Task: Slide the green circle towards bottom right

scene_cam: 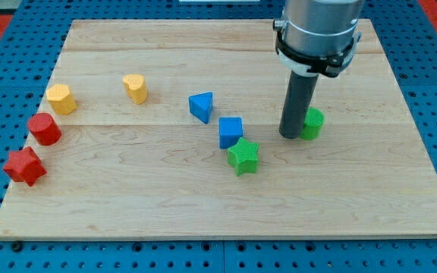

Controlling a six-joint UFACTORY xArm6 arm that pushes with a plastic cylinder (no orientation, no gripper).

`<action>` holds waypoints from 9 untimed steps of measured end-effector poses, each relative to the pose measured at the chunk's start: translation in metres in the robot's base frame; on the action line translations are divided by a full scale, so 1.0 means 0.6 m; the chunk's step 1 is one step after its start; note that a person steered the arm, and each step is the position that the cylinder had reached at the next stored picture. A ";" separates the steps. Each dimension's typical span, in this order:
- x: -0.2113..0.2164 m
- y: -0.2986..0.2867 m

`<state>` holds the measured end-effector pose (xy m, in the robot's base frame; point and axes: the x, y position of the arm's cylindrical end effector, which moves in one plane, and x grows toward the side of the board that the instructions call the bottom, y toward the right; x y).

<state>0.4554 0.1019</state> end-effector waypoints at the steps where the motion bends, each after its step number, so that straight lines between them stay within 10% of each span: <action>1: -0.040 -0.015; 9: -0.082 0.171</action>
<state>0.4062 0.2045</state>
